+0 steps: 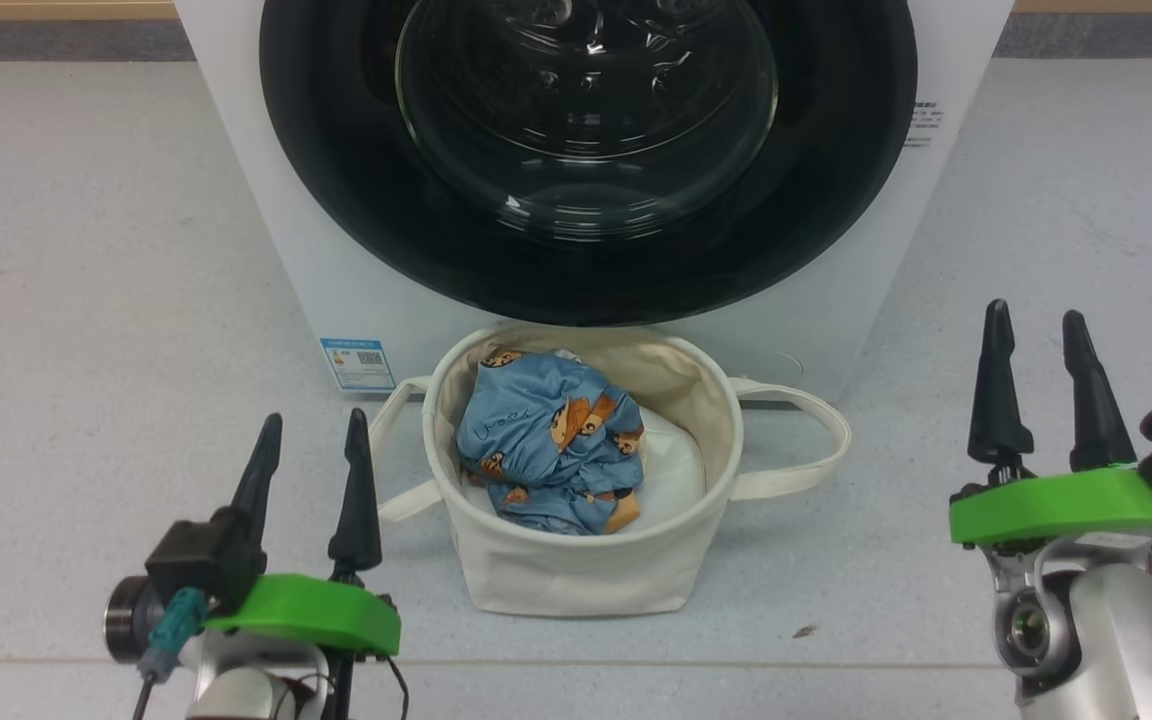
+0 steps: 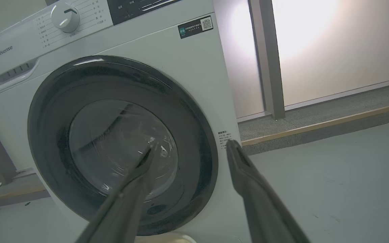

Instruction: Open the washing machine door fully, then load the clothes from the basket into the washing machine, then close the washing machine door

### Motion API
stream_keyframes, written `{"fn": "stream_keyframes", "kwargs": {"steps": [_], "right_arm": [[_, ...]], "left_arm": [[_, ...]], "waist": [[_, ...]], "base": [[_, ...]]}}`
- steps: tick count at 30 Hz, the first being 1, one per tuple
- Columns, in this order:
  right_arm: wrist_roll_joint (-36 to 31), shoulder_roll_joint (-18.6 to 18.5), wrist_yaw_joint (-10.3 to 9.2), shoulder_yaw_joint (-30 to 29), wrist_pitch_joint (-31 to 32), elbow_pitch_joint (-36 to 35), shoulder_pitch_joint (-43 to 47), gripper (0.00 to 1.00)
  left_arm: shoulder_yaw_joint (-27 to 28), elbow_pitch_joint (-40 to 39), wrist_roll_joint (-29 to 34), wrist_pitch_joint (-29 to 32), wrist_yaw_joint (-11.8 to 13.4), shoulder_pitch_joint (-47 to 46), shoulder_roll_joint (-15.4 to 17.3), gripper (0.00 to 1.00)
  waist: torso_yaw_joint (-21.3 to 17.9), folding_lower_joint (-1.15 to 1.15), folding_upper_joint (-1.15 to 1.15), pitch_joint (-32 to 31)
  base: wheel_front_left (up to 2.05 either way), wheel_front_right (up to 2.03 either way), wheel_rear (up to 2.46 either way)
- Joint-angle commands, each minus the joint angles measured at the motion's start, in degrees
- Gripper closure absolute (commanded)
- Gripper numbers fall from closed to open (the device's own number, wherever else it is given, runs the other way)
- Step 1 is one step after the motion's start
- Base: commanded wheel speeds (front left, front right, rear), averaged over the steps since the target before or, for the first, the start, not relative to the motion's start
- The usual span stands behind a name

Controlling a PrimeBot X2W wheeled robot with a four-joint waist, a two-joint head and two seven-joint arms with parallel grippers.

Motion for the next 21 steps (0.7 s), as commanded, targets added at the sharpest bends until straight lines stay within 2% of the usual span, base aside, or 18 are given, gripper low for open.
{"fn": "stream_keyframes", "kwargs": {"steps": [1,9,13,21], "right_arm": [[-2.58,0.43,0.01,0.64,-0.89,-1.65,-2.7,0.0],[-8.2,0.39,0.01,1.01,-1.42,0.64,-3.44,0.0],[-11.21,0.77,0.01,0.78,-1.69,2.88,-3.76,0.0],[-17.93,1.77,0.01,0.11,-2.22,6.54,-4.66,0.0]], "left_arm": [[1.33,-1.15,1.99,-0.84,0.53,-3.17,0.92,0.0],[2.22,0.46,4.55,-2.18,1.0,-3.65,-0.34,0.0],[3.25,0.9,5.33,-2.85,0.23,-3.64,-1.46,0.0],[4.34,1.96,11.37,-4.19,0.07,-3.46,-2.24,0.0]], "waist": [[0.01,0.0,0.0,0.06],[0.07,0.0,0.0,0.62],[0.16,0.0,0.0,0.83],[0.33,0.0,0.0,0.3]], "base": [[0.0,0.0,0.0],[0.0,0.0,0.0],[0.0,0.0,0.0],[0.0,0.0,0.0]]}}
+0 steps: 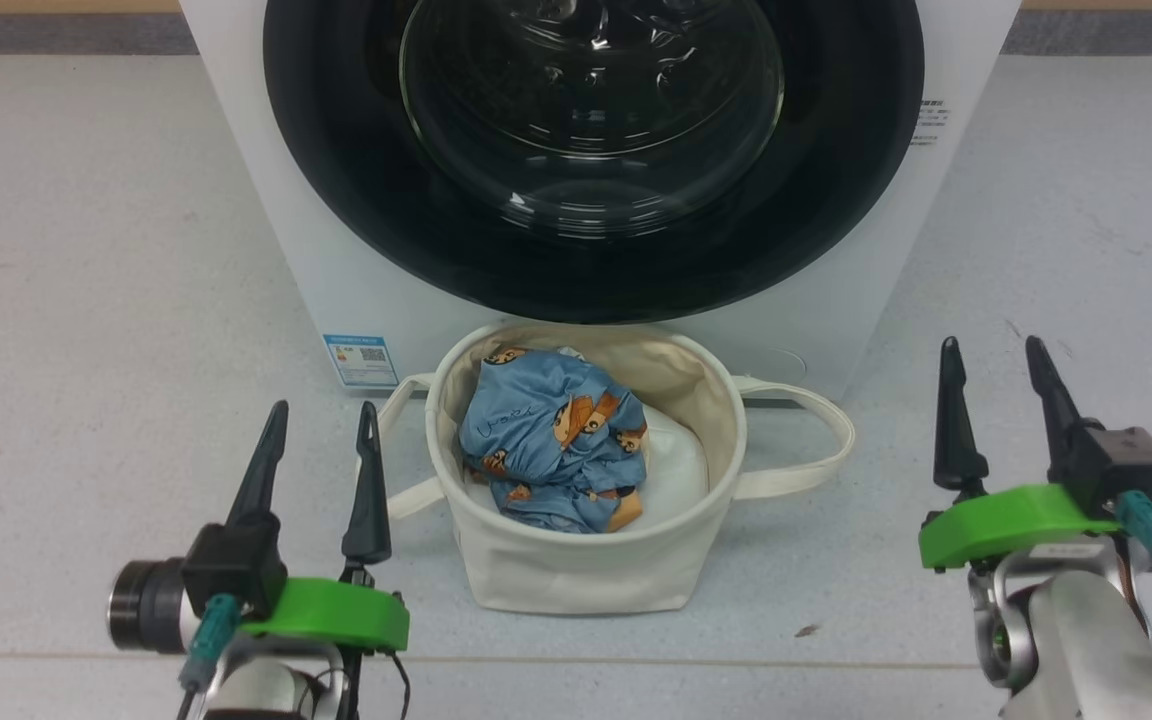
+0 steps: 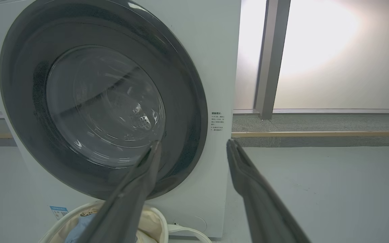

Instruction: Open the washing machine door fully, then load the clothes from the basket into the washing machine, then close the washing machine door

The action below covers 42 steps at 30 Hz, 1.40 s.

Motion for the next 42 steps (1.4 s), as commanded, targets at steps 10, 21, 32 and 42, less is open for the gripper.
{"fn": "stream_keyframes", "kwargs": {"steps": [10,21,32,42], "right_arm": [[-3.36,1.0,0.0,0.1,-1.13,-1.6,-3.11,0.0],[-3.22,1.17,0.0,-0.54,-1.13,-3.04,-2.98,0.0],[-3.28,1.24,0.0,-0.99,-1.13,-3.34,-3.13,0.0],[-2.93,1.27,0.0,-1.06,-1.13,-3.76,-2.9,0.0]], "left_arm": [[4.35,-1.86,3.14,-1.32,-1.3,-1.9,-0.93,0.0],[6.53,-1.43,2.65,-1.32,-3.43,-1.25,-1.93,0.0],[6.25,2.96,2.35,-1.32,-3.84,-2.26,-2.54,0.0],[6.58,2.82,3.85,-1.32,-3.47,-1.97,-2.62,0.0]], "waist": [[0.07,0.0,0.0,-1.02],[-0.13,0.0,0.0,-1.1],[-0.11,0.0,0.0,-0.48],[0.0,0.0,0.0,-0.28]], "base": [[0.0,0.0,0.0],[0.0,0.0,0.0],[0.01,0.09,-0.1],[0.49,0.89,-1.37]]}}
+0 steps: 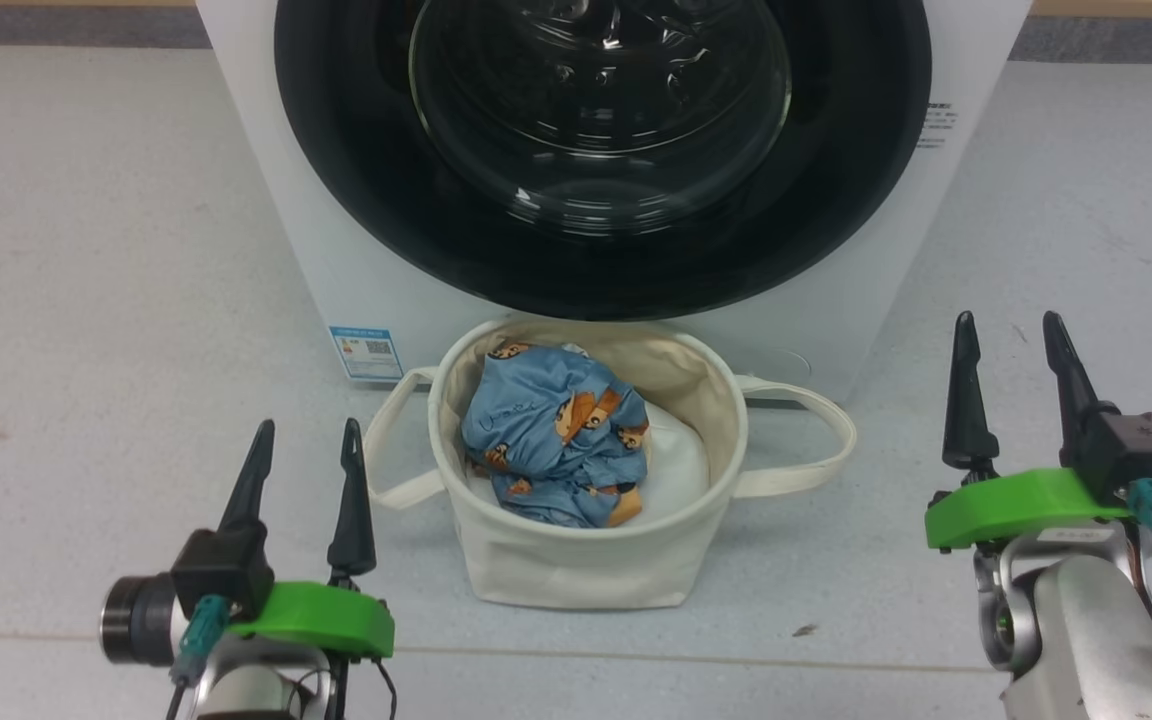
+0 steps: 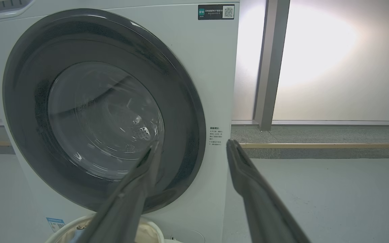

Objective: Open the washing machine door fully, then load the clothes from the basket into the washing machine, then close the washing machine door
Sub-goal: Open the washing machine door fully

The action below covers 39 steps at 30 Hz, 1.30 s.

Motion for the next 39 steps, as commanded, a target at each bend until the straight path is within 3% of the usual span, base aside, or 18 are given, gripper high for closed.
{"fn": "stream_keyframes", "kwargs": {"steps": [1,24,39], "right_arm": [[-0.11,0.06,0.0,1.12,-0.7,-1.98,-1.86,0.0],[0.65,0.07,0.0,1.26,-0.7,-2.23,-1.83,0.0],[0.96,0.07,0.0,1.09,-0.7,-2.04,-1.94,0.0]], "left_arm": [[1.58,-2.07,0.62,-0.69,0.22,-1.76,0.19,0.0],[0.13,-3.38,3.96,-0.69,-1.94,-2.12,0.62,0.0],[-0.79,-5.25,4.77,-0.69,-3.28,-2.17,0.63,0.0]], "waist": [[0.06,-0.01,0.0,0.07],[0.1,-0.01,0.0,0.7],[0.37,-0.01,0.0,1.26]], "base": [[0.87,1.37,-2.24],[1.26,1.09,-2.35],[0.31,0.9,-1.21]]}}
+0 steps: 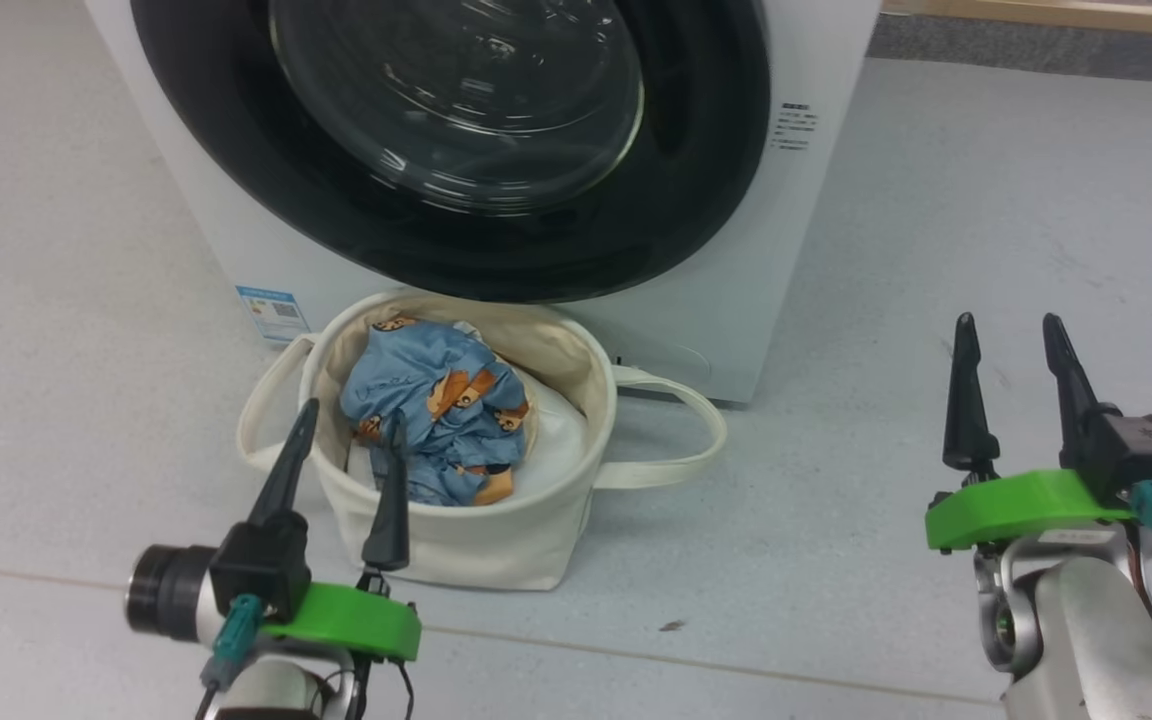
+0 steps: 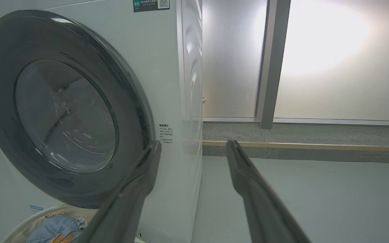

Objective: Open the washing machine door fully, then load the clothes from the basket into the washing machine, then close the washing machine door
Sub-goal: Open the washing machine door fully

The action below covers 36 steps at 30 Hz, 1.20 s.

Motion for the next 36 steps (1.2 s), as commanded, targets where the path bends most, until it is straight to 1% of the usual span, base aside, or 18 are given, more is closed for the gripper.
{"fn": "stream_keyframes", "kwargs": {"steps": [1,11,12,13,17,22,25,26,29,32,36], "right_arm": [[0.47,-0.22,0.0,1.15,-0.7,-1.9,-1.95,0.0],[3.23,-0.21,0.0,0.38,-0.7,-1.33,-2.51,0.0],[3.87,-0.21,0.0,0.36,-0.7,-1.23,-2.66,0.04],[4.41,-0.21,0.0,0.49,-0.7,-1.07,-2.79,1.0],[9.33,-0.21,0.0,0.72,-0.7,0.55,-3.95,1.0],[19.87,-0.21,0.0,2.44,-0.7,5.72,-7.37,1.0],[27.77,-0.21,0.0,3.77,1.03,9.28,-10.97,1.0],[27.77,-0.21,0.0,3.77,1.03,9.28,-10.97,1.0],[36.34,-0.21,0.0,4.33,5.04,11.63,-15.5,1.0],[44.29,-0.58,0.0,3.82,9.79,12.29,-20.34,1.0],[54.39,-3.18,0.0,2.02,16.43,12.72,-26.51,1.0]], "left_arm": [[1.44,-2.12,0.39,-0.69,-0.06,-2.02,0.38,0.0],[1.31,-2.49,0.8,-0.69,-0.06,-1.95,0.35,0.0],[1.29,-2.56,0.8,-0.69,-0.06,-1.95,0.34,0.0],[1.26,-2.63,0.79,-0.69,-0.04,-1.94,0.33,0.0],[1.1,-2.88,0.65,-0.69,0.06,-1.87,0.26,0.0],[0.45,-3.01,0.5,-0.69,0.3,-2.5,0.15,0.0],[-0.21,-2.93,0.45,-0.69,0.58,-3.26,0.07,0.0],[-0.21,-2.93,0.45,-0.69,0.58,-3.26,0.07,0.0],[-0.93,-2.96,0.31,-0.69,0.98,-4.26,0.0,0.0],[-1.79,-3.19,0.07,-0.69,1.49,-5.47,-0.05,0.0],[-3.27,-3.36,-0.6,-0.69,2.17,-7.28,-0.11,0.0]], "waist": [[-0.01,0.0,0.0,0.02],[0.05,0.0,0.0,0.32],[0.07,0.0,0.0,0.41],[0.09,0.0,0.0,0.52],[0.19,0.0,0.0,1.48],[0.69,0.0,0.0,3.89],[1.18,0.0,0.0,5.83],[1.18,0.0,0.0,5.83],[1.78,0.0,0.0,8.02],[2.73,0.0,0.0,10.56],[4.6,0.0,0.0,13.9]], "base": [[0.05,0.85,-0.9],[0.07,0.15,-0.21],[0.0,0.0,0.0],[0.0,0.0,0.0],[0.0,0.0,0.0],[0.0,0.0,0.0],[0.0,0.0,0.0],[0.0,0.0,0.0],[0.0,0.0,0.0],[0.0,0.0,0.0],[0.0,0.0,0.0]]}}
